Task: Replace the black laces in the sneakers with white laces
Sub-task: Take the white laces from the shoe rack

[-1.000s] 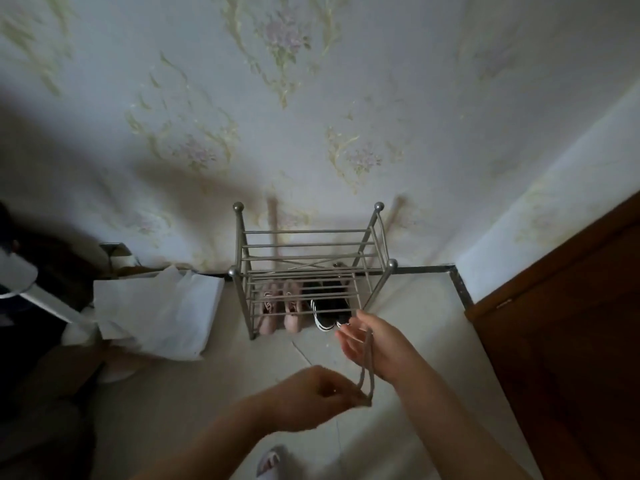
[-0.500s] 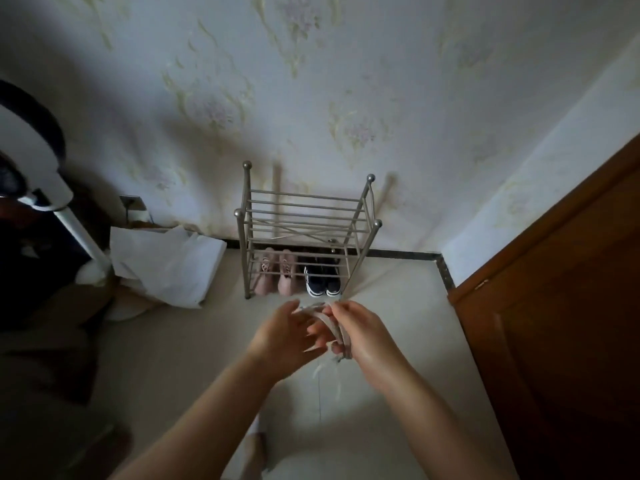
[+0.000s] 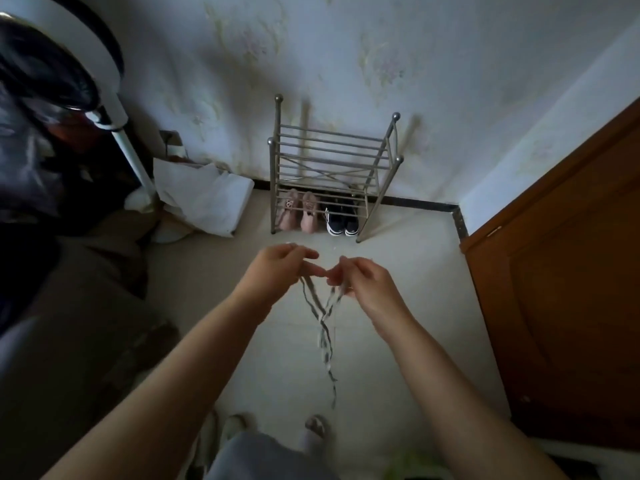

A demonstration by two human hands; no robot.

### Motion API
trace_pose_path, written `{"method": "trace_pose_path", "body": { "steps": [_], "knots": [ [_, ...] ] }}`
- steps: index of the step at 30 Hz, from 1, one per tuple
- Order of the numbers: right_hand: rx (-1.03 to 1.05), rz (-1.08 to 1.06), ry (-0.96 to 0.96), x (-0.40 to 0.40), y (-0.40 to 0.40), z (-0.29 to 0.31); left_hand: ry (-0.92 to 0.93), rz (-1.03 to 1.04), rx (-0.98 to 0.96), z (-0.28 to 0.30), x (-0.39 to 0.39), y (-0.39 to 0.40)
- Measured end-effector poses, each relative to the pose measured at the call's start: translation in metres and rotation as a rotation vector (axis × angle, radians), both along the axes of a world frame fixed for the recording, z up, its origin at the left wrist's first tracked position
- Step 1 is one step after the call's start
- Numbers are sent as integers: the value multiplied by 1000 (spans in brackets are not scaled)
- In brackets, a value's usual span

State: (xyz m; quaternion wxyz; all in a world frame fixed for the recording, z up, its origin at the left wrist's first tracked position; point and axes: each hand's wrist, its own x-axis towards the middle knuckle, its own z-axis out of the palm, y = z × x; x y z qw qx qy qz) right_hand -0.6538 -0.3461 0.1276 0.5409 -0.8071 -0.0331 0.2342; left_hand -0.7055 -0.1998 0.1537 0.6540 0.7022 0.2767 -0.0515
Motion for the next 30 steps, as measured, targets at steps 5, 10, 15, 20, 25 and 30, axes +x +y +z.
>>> {"method": "trace_pose_path", "body": {
  "steps": [5,10,15,20,25,30],
  "knots": [
    [-9,17,10,-52,24,-7,28,121,23,-18,-65,35],
    [-142,17,-131,-111,49,-24,57,126,297,-50,-152,106],
    [-416,-15,-249,-164,76,-59,86,66,365,-65,-221,175],
    [-408,-76,-206,-199,114,-93,68,65,375,-80,-261,210],
    [-439,-95,-114,-204,121,-114,96,217,430,-91,-271,228],
    [-530,-46,-136,-206,125,-144,144,97,375,-127,-278,177]
  ]
}}
